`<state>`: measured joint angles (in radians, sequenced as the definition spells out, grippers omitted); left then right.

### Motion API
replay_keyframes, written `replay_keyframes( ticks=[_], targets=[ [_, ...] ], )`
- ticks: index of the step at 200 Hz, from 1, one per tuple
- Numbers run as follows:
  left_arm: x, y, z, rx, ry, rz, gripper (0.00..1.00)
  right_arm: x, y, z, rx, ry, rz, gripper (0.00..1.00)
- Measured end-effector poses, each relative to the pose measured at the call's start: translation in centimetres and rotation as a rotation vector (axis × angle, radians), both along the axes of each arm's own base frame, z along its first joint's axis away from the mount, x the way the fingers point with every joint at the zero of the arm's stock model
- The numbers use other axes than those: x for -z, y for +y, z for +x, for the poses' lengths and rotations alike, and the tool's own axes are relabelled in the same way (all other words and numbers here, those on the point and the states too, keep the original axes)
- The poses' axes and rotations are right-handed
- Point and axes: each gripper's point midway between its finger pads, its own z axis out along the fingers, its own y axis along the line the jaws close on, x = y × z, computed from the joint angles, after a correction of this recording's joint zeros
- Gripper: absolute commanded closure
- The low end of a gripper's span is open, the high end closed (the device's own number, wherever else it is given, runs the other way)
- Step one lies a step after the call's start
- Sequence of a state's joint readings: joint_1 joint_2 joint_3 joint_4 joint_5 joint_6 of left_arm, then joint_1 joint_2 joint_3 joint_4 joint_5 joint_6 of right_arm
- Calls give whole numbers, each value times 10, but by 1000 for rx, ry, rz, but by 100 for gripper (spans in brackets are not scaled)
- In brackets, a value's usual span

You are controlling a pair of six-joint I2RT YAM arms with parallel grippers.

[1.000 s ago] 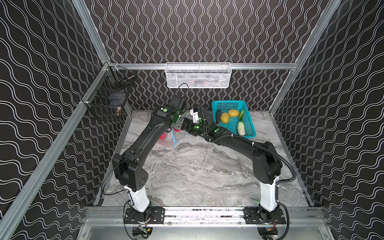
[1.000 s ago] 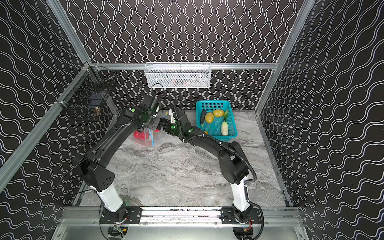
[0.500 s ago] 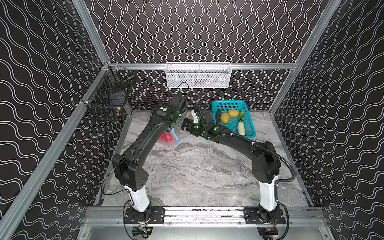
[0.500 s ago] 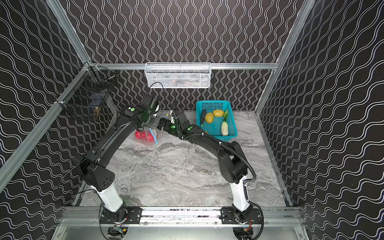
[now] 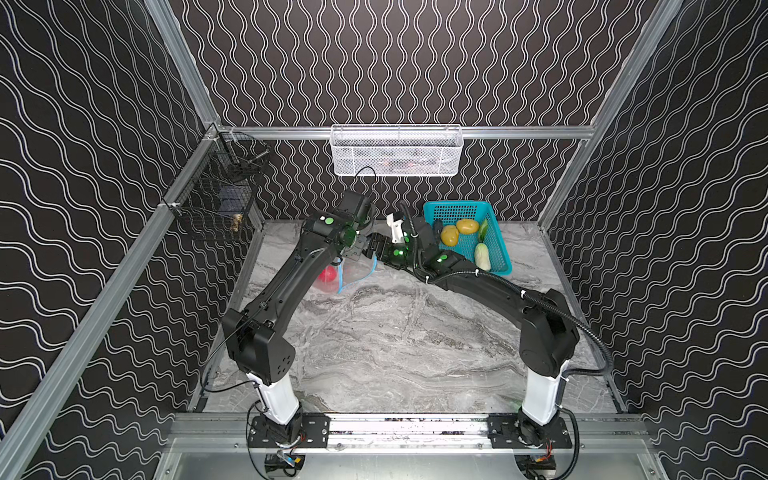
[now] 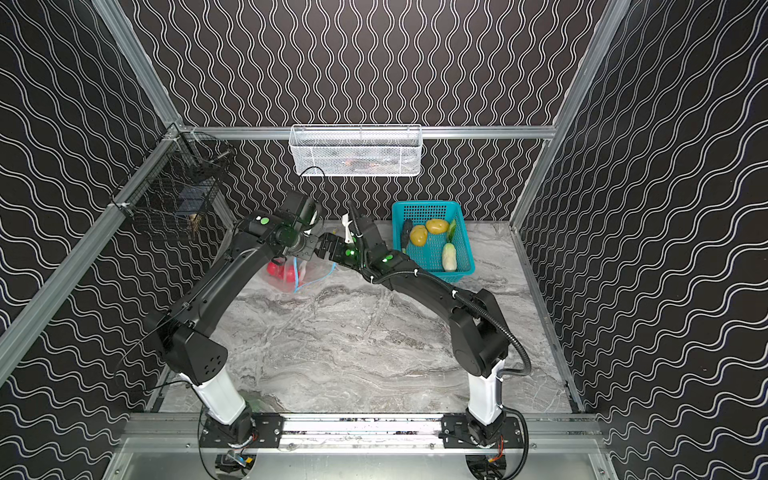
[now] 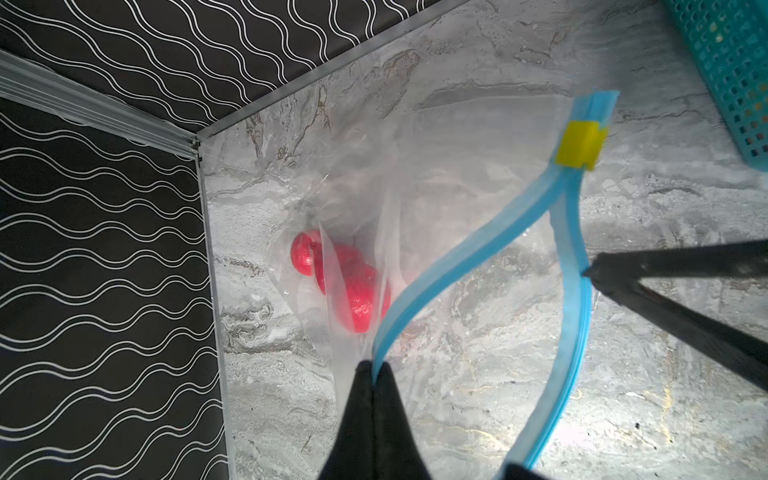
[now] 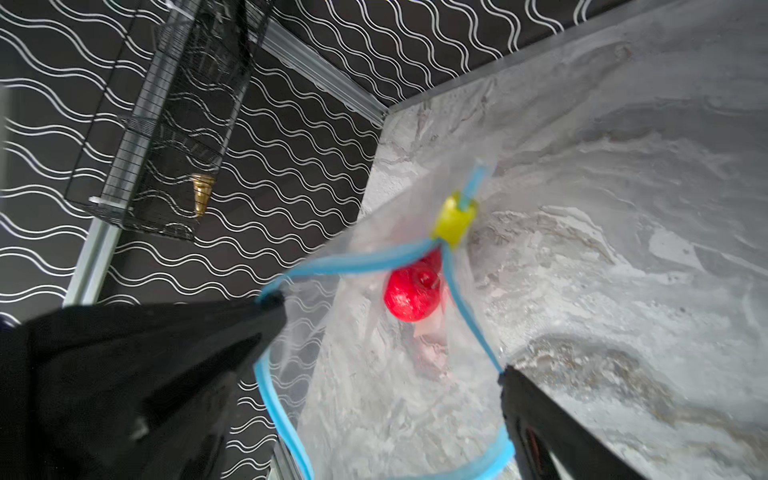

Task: Place the food in the zip-top bag and seal the zipper
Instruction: 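Withdraw the right gripper from the bag back over the basket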

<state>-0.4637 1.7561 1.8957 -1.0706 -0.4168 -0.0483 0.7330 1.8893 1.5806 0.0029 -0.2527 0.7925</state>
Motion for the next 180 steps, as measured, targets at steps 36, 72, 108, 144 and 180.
replay_keyframes(
  ticks=[36,72,108,144,180],
  targets=[
    [4,2,-1,-5,1,10,100,-17,-12,-3,34,-28,1,1],
    [6,4,-3,-6,-1,14,100,-23,-21,-1,70,-26,-59,1],
    [5,4,-3,-5,-4,12,100,-40,-30,6,106,-34,-136,1],
    [9,4,-4,-5,2,15,100,-25,-52,5,164,10,-267,1],
    [8,9,-13,-3,-5,8,100,-35,-81,11,261,8,-368,1]
  ],
)
